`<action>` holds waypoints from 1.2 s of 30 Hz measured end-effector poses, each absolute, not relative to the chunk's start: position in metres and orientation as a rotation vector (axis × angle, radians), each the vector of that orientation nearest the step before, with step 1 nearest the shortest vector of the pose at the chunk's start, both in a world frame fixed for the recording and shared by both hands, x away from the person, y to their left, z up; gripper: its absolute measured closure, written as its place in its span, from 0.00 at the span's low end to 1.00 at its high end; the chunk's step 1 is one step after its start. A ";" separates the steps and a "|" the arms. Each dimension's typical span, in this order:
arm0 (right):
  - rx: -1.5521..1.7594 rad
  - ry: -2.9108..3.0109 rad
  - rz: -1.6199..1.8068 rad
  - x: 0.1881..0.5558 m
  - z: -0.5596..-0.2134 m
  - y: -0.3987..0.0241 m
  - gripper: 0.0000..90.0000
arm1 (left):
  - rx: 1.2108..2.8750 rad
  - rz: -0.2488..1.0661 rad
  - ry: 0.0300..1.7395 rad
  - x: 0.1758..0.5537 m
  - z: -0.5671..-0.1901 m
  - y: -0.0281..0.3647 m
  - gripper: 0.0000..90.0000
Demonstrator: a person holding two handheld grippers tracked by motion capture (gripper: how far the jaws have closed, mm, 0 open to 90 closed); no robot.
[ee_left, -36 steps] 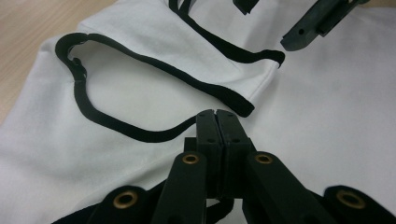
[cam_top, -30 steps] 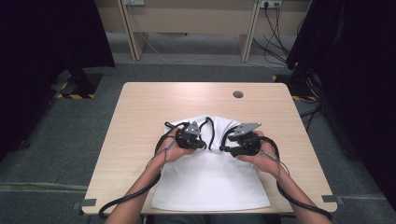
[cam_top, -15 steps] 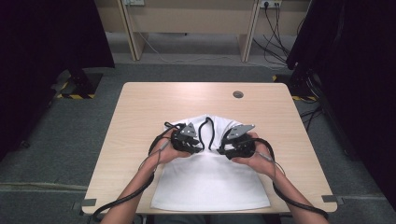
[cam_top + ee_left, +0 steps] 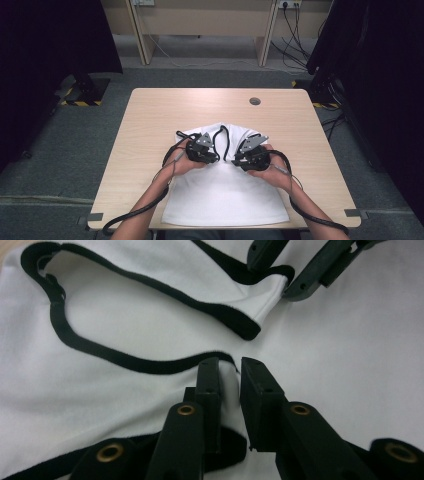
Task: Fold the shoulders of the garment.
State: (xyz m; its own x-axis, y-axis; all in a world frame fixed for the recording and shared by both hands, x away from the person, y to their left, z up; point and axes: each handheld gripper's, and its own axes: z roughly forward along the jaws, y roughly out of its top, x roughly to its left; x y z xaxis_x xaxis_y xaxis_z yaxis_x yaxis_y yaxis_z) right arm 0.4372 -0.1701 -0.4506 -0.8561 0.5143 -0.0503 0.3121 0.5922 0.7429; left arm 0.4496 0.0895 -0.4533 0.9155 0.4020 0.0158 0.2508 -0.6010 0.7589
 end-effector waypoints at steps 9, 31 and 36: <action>0.785 2.499 1.166 0.438 -0.445 -0.196 0.42 | 2.091 0.295 0.619 0.444 -0.443 0.113 0.20; 0.834 2.438 1.197 0.435 -0.439 -0.211 0.39 | 2.009 0.327 0.707 0.446 -0.443 0.134 0.10; 0.837 2.426 1.199 0.435 -0.438 -0.212 0.38 | 1.996 0.330 0.723 0.445 -0.444 0.137 0.10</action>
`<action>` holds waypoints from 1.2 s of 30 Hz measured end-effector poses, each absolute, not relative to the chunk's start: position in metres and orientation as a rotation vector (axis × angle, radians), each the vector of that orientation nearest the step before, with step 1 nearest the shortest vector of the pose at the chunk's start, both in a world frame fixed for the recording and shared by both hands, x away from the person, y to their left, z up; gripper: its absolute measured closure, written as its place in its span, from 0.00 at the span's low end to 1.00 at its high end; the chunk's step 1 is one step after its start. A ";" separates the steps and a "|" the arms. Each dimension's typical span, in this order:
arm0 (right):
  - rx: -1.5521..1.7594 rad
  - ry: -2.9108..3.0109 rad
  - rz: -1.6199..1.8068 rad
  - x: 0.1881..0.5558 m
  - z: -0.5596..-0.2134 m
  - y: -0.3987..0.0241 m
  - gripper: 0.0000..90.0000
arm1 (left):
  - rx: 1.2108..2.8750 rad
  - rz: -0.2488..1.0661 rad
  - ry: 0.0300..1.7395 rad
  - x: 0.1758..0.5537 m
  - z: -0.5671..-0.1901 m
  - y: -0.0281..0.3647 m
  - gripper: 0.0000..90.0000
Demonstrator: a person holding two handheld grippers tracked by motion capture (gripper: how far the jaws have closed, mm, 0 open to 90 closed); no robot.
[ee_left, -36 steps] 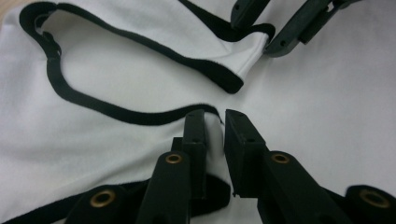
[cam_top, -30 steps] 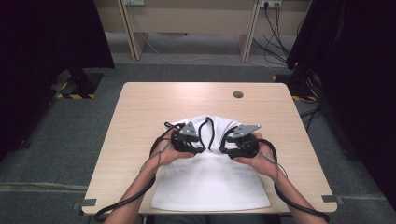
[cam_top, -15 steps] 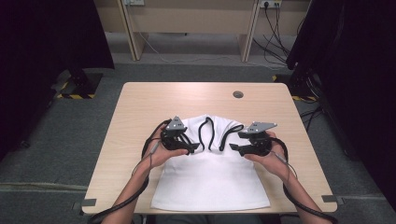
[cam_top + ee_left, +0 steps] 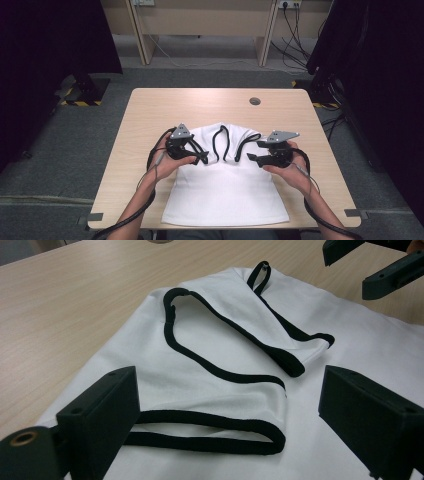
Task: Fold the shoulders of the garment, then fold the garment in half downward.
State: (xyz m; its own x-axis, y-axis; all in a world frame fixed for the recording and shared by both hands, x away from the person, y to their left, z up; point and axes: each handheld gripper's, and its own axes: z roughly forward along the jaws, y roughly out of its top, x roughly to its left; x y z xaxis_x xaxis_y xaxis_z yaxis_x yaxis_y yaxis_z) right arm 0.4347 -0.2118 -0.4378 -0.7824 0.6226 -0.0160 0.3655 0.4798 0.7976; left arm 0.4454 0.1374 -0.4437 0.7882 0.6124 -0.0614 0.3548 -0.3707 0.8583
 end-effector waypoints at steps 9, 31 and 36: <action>0.873 2.424 1.200 0.441 -0.438 -0.214 0.33 | 1.979 0.339 0.756 0.454 -0.441 0.146 0.10; 1.155 2.362 1.065 0.517 -0.445 -0.251 0.44 | 1.985 0.397 1.032 0.524 -0.469 0.196 0.23; 1.126 2.395 1.026 0.523 -0.456 -0.244 0.48 | 1.984 0.386 1.055 0.529 -0.477 0.203 0.27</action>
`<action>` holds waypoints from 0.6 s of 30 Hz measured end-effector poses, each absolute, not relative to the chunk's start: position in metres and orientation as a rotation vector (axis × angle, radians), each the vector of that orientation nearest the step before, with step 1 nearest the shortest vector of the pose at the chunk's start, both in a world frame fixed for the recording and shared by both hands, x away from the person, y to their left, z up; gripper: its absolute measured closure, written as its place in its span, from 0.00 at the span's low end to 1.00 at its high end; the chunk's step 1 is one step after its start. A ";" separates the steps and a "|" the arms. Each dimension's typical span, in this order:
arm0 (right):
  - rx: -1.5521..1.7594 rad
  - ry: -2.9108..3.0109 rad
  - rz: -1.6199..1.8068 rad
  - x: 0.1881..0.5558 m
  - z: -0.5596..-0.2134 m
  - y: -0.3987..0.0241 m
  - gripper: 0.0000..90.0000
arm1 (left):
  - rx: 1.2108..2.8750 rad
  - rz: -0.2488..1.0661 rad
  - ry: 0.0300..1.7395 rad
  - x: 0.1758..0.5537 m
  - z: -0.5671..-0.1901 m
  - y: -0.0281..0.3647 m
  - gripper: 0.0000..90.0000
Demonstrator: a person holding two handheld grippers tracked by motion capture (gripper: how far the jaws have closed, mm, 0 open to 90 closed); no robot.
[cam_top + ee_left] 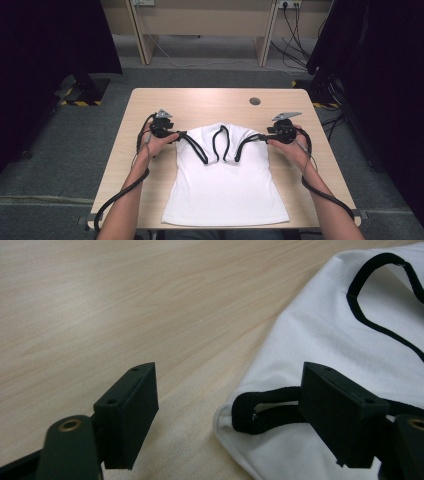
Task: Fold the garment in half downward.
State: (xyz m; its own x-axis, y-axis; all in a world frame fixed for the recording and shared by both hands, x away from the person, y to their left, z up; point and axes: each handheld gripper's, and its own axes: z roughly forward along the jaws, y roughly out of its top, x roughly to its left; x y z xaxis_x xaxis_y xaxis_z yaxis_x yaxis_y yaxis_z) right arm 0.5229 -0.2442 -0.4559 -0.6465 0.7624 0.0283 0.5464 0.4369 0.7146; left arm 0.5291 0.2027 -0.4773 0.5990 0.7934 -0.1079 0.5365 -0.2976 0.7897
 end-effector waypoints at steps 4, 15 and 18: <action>1.102 2.403 1.014 0.523 -0.460 -0.241 0.51 | 2.001 0.379 1.017 0.528 -0.480 0.201 0.33; 1.084 2.400 0.972 0.522 -0.465 -0.237 0.60 | 1.997 0.327 0.976 0.525 -0.481 0.203 0.47; 1.084 2.401 0.973 0.522 -0.466 -0.236 0.61 | 1.998 0.317 0.978 0.524 -0.480 0.205 0.48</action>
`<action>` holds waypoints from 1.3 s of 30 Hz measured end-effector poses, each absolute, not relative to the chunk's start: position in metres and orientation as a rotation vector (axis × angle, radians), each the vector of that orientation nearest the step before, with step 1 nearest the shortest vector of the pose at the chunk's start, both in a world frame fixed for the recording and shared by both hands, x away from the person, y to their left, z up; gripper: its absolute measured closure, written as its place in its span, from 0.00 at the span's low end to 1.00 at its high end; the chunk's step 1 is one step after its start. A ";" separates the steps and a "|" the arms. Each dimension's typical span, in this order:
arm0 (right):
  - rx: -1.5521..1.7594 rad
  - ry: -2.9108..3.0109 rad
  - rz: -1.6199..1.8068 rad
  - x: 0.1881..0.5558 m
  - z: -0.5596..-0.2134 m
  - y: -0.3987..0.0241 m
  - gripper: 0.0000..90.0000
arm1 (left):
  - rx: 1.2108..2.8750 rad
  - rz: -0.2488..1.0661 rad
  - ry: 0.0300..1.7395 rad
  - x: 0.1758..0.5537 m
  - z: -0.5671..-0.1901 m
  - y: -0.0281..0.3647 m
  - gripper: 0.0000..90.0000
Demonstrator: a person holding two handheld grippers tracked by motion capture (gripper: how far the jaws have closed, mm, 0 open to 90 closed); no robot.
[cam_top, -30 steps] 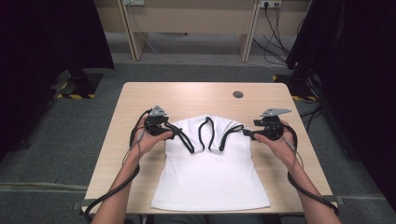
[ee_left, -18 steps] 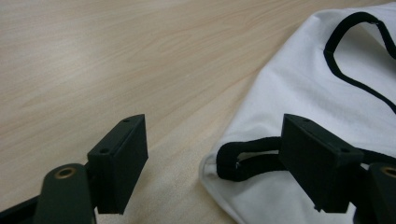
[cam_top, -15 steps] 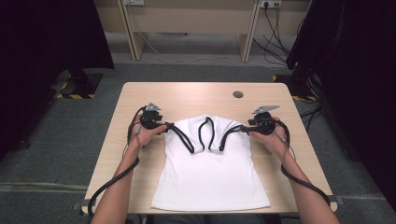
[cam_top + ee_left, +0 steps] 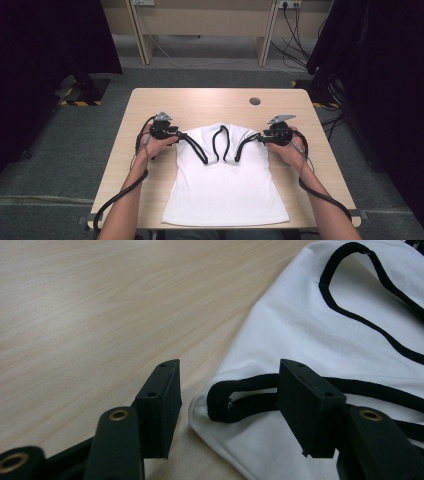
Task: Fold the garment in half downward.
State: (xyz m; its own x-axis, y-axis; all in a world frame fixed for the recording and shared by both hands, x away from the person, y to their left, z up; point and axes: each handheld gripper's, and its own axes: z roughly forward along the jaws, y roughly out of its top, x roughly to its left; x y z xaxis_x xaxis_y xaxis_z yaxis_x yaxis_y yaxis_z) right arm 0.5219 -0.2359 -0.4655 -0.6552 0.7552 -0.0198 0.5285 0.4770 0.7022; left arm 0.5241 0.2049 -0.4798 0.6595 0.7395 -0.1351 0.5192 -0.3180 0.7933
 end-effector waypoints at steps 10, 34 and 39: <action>1.045 2.399 0.944 0.520 -0.468 -0.234 0.78 | 2.020 0.281 0.958 0.529 -0.485 0.201 0.70; 1.206 2.348 0.942 0.538 -0.463 -0.226 0.61 | 2.017 0.280 0.971 0.531 -0.485 0.200 0.81; 1.202 2.353 0.935 0.534 -0.467 -0.227 0.62 | 2.025 0.290 0.968 0.530 -0.485 0.201 0.83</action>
